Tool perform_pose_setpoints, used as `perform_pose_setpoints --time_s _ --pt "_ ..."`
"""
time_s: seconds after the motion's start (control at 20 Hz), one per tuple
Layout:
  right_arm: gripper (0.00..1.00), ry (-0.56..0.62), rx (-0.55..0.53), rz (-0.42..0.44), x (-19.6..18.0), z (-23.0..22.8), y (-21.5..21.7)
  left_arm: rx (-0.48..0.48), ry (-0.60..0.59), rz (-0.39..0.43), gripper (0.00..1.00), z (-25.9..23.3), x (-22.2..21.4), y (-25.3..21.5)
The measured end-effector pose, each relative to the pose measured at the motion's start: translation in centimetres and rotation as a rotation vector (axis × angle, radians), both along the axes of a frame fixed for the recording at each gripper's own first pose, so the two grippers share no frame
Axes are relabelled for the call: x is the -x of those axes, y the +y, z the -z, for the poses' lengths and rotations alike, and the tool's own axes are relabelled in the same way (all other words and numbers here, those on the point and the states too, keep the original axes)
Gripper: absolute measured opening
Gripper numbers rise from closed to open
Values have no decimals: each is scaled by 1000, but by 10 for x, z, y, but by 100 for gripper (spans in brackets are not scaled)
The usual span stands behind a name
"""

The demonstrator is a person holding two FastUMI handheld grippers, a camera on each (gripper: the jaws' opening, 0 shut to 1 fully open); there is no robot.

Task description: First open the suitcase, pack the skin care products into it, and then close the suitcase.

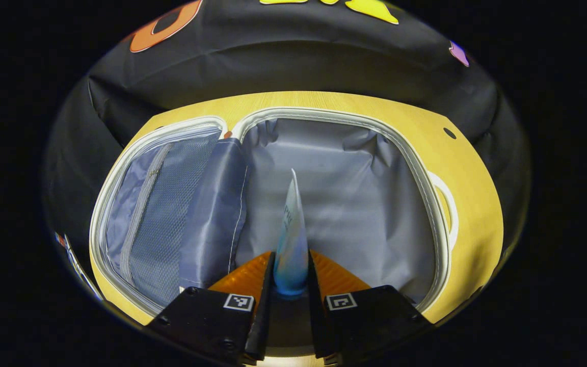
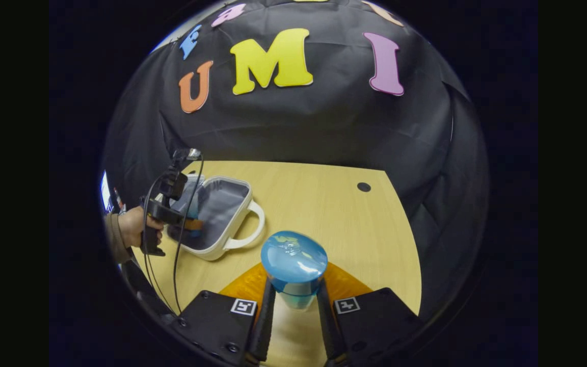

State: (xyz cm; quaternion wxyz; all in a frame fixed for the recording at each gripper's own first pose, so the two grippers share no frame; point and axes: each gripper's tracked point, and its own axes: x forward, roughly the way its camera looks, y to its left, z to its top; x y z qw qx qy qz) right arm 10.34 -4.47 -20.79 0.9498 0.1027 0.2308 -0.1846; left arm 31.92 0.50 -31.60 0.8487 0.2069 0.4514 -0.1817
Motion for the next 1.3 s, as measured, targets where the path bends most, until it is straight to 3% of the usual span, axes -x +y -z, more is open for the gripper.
perform_pose_setpoints --time_s 0.2,0.25,0.3,0.35,0.5,0.55,0.75,1.0,1.3 --pt "39 -7 -2 -24 4 -1 6 1 69 -30 40 14 11 0" --pt "39 -9 1 -29 6 -1 6 29 38 -32 41 10 7 -2" --pt "39 -11 5 -35 7 -3 7 41 49 -31 51 15 6 -4" --pt "39 -16 6 -38 8 -4 8 38 53 -35 43 15 8 -4" --pt "39 -29 11 -61 4 -11 11 69 20 -34 44 5 7 -9" --pt "39 -37 11 -72 1 -14 14 99 -2 -21 52 -3 8 -14" --pt "38 -76 11 -133 -33 -35 29 176 -145 24 100 -56 13 -20" --pt "38 -90 -16 -227 -99 -54 69 276 -363 32 100 -142 41 3" --pt "39 -2 -98 -282 -184 -21 134 332 -576 1 99 -229 87 64"
